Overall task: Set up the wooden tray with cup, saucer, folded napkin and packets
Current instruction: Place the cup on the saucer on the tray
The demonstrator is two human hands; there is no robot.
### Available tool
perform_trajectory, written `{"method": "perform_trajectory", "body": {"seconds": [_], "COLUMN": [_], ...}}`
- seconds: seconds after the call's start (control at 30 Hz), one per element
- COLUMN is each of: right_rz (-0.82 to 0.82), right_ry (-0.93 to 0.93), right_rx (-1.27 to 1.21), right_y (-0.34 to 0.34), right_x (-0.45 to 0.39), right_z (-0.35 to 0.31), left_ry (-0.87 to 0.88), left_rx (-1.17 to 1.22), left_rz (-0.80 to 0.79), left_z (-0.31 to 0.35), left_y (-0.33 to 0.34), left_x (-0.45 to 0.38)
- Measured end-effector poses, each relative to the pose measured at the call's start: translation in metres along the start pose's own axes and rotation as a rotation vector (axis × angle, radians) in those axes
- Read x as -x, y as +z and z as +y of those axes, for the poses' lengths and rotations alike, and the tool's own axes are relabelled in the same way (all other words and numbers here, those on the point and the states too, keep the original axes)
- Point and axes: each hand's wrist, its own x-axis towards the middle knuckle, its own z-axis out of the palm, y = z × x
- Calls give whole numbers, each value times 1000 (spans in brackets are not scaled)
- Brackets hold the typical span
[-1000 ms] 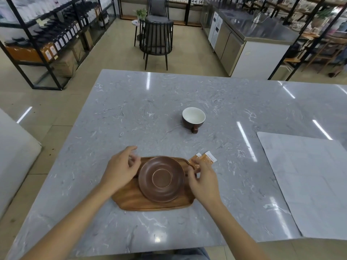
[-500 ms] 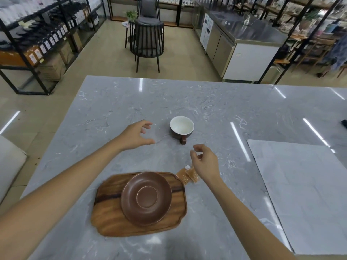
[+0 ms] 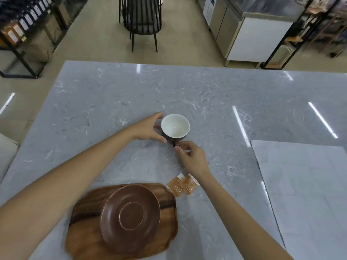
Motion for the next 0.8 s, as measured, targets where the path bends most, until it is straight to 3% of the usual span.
{"method": "perform_trajectory", "body": {"seconds": [0.5, 0.8], "right_rz": [-65, -106], "right_ry": [-68, -222], "right_rx": [-32, -2], "right_y": [2, -7], "right_x": [-15, 8], "right_z": [10, 4], "left_ry": [163, 192], "left_rx": [195, 245], "left_rz": [51, 212], "left_z": [-15, -16], "left_y": [8, 19], "left_x": [-12, 33]}}
